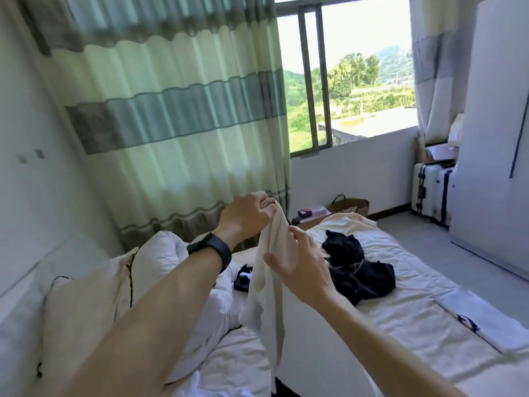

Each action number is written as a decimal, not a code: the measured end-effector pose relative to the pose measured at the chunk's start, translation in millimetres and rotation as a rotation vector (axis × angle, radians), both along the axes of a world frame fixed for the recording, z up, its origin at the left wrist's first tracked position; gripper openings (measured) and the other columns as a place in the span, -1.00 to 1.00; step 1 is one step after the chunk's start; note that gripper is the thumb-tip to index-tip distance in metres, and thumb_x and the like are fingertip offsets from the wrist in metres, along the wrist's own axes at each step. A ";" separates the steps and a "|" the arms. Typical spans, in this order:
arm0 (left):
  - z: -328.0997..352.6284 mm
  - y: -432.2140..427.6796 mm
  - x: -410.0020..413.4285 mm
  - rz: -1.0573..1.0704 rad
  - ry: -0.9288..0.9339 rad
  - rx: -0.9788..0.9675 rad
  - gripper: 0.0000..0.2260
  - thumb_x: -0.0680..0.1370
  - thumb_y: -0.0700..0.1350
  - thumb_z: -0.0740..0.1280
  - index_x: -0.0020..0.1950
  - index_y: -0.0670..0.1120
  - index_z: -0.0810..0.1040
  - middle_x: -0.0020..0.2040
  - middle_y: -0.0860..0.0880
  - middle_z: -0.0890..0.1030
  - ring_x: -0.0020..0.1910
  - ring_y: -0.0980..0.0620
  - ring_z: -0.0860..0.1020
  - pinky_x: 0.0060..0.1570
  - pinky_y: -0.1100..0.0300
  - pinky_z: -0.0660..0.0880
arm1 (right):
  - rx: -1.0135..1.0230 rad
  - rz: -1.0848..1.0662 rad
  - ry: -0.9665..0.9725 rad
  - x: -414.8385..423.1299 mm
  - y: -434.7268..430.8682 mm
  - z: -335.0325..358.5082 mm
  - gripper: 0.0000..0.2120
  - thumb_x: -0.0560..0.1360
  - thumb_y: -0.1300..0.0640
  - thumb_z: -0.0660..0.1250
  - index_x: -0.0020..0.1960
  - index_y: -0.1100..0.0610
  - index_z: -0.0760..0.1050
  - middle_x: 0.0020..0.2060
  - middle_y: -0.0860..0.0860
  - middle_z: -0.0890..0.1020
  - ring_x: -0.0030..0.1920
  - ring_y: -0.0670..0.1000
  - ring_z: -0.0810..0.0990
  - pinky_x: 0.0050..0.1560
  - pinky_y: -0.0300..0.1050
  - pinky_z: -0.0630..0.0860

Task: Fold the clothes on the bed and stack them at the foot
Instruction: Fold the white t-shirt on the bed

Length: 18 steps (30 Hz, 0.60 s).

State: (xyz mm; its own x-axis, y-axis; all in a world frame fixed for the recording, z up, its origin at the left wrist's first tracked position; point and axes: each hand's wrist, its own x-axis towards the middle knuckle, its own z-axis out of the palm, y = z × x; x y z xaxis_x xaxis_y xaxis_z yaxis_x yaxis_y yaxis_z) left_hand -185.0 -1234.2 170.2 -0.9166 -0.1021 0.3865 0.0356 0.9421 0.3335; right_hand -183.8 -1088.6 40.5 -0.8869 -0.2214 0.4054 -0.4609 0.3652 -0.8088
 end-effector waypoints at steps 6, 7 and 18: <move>7.8 8.7 -17.1 0.076 0.034 0.020 -0.73 0.52 0.07 0.23 -0.29 -0.05 0.38 -0.34 -0.02 0.51 -0.32 0.01 0.47 -0.37 0.15 0.27 | 0.116 -0.204 0.135 34.1 0.5 -50.0 -0.28 0.36 -0.47 0.34 0.30 0.01 0.40 0.24 -0.07 0.49 0.24 0.05 0.44 0.23 0.02 0.49; 7.5 6.0 -15.6 0.084 0.041 0.039 -0.73 0.52 0.08 0.23 -0.30 -0.05 0.39 -0.35 -0.02 0.50 -0.33 0.00 0.47 -0.38 0.15 0.27 | 0.145 -0.193 0.075 35.3 -1.5 -53.7 -0.29 0.36 -0.49 0.30 0.29 -0.02 0.39 0.19 -0.10 0.50 0.20 0.02 0.46 0.17 -0.02 0.49; -31.4 -138.3 70.4 0.322 -0.052 -0.086 -0.77 0.58 0.11 0.29 -0.17 0.00 0.49 -0.16 0.00 0.62 -0.07 -0.14 0.57 -0.09 -0.01 0.51 | 0.344 -0.113 -0.001 -10.2 27.6 -27.0 -0.86 0.58 -0.09 0.32 -0.13 -0.11 0.52 -0.14 -0.11 0.61 -0.07 0.07 0.57 -0.13 -0.03 0.49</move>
